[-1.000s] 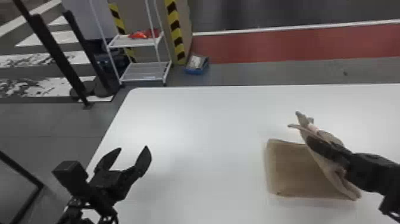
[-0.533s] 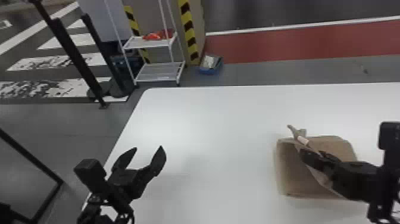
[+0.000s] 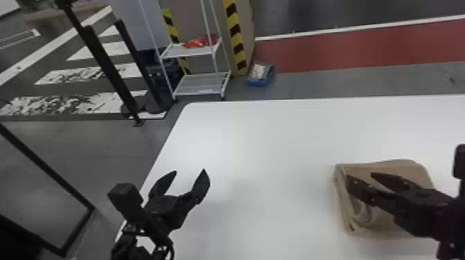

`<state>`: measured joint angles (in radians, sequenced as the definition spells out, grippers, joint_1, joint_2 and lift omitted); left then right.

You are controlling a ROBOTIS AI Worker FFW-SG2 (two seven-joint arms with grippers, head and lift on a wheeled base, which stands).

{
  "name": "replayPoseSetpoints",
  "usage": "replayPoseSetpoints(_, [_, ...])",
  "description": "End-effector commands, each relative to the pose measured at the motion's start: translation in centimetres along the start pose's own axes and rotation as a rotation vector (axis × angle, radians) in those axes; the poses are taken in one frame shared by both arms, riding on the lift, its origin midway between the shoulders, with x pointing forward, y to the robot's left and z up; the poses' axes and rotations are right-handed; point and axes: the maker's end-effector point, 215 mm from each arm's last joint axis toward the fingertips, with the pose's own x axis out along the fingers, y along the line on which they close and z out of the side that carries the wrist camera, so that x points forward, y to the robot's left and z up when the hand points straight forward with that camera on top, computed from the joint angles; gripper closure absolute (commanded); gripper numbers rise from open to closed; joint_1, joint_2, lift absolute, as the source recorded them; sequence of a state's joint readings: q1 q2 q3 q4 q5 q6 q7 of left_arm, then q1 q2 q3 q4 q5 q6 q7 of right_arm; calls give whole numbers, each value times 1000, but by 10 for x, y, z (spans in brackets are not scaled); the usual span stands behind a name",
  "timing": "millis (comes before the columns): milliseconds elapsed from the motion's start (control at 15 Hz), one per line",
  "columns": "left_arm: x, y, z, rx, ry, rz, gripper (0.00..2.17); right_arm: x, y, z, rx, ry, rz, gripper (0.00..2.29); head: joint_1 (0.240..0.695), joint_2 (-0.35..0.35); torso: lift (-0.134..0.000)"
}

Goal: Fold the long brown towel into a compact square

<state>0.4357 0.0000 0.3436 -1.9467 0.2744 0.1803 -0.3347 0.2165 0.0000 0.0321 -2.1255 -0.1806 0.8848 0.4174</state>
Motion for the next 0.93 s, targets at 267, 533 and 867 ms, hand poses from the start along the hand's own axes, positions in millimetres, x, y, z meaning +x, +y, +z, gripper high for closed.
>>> replayPoseSetpoints(267, [-1, -1, 1, -1, -1, -1, 83, 7, -14, -31, -5, 116, -45, 1983, 695, 304, -123])
replayPoseSetpoints(533, [-2, -2, 1, 0, -2, -3, 83, 10, -1, -57, -1, 199, -19, 1983, 695, 314, -123])
replayPoseSetpoints(867, [-2, -2, 2, -1, -3, -4, 87, 10, 36, -62, 6, 202, 112, 1983, 695, 347, -123])
